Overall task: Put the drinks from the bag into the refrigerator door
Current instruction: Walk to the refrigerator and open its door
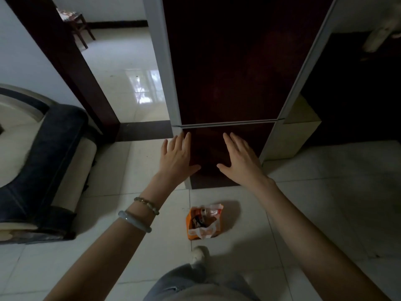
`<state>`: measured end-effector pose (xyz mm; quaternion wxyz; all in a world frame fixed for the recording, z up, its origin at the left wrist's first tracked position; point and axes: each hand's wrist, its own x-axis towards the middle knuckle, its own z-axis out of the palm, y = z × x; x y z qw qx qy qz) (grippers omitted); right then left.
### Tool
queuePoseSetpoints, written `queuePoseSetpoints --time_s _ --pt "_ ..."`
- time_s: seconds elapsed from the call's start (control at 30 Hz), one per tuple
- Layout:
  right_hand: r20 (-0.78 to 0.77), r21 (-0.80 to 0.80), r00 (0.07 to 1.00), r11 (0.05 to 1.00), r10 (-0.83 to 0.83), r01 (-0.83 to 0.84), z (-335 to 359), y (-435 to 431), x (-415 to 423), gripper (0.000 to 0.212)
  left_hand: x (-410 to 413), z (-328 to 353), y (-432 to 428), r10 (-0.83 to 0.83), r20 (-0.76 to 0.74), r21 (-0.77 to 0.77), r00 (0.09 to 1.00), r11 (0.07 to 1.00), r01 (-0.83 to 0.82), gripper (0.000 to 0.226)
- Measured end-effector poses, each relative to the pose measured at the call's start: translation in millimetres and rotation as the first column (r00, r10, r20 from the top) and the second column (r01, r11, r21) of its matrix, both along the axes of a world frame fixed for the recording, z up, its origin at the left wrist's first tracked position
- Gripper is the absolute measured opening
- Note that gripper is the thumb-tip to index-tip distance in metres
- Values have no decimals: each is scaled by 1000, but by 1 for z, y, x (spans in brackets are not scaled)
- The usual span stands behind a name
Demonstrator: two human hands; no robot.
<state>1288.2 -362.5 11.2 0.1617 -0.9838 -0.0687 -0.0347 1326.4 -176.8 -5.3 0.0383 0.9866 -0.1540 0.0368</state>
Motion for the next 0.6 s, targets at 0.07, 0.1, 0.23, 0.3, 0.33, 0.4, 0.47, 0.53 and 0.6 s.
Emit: queuePoseSetpoints --time_s 0.07,0.1,0.23,0.3,0.33,0.4,0.47,0.53,0.6 --pt "16 -3 1000 1000 -2 2 2 1 22 84 22 5 -1 -13 23 -10 1000 1000 14 99" --pt "16 -4 1000 1000 -3 3 3 1 30 84 31 6 -2 -15 33 -14 999 1000 16 99" --pt "21 -10 1000 1000 6 -6 6 -2 59 85 58 8 -4 -13 34 -8 999 1000 14 98" --pt "14 -8 1000 1000 18 -17 7 -4 72 85 68 7 -4 2 17 -9 1000 1000 -2 98" --pt "11 -10 1000 1000 26 -26 9 -5 77 85 74 7 -5 13 13 -14 1000 1000 -13 99" --pt "11 -13 999 999 38 -38 12 -8 88 85 84 10 -6 38 9 -19 999 999 -38 99" --pt "9 -19 999 998 53 -53 17 -11 97 85 94 15 -5 56 10 -32 998 998 -56 100" --pt "13 -24 998 998 65 -65 23 -13 108 85 107 22 -2 74 27 -64 997 995 -72 100" --pt "28 -28 997 997 70 -69 30 -14 119 85 121 31 3 91 50 -84 995 993 -87 99"
